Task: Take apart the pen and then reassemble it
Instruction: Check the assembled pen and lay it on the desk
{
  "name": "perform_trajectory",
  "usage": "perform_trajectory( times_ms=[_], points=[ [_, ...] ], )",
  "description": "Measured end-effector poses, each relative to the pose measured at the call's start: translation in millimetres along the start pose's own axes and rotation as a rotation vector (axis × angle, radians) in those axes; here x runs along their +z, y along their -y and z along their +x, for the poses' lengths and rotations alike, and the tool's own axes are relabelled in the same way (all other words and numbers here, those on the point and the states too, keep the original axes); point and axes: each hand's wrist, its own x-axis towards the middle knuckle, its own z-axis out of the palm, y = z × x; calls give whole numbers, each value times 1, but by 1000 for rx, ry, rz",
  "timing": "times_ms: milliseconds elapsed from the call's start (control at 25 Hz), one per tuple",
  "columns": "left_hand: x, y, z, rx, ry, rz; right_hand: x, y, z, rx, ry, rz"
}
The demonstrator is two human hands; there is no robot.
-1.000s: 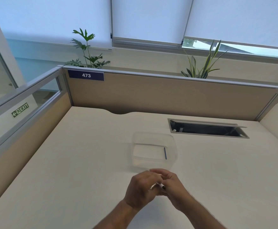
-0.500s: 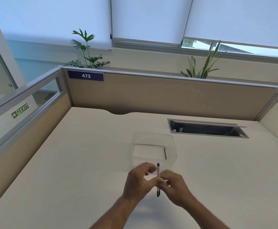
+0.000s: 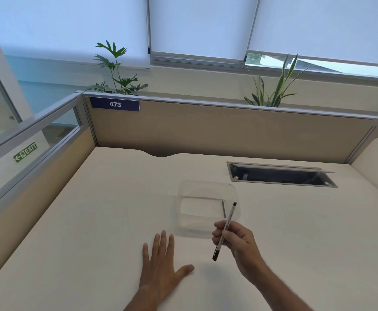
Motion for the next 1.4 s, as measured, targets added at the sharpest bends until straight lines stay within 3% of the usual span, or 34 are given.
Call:
perform_trajectory(
  times_ms=[120, 440, 760, 1400],
  points=[
    [2, 3, 0, 26, 11, 27, -1, 3, 4, -5, 49, 94],
    [4, 2, 4, 46, 55, 50, 6, 21, 6, 177, -25, 385],
    [2, 3, 4, 24, 91, 56, 7, 29, 1, 308, -185, 333],
    [1, 2, 2, 13, 27, 38, 5, 29, 0, 266, -111, 342]
  ],
)
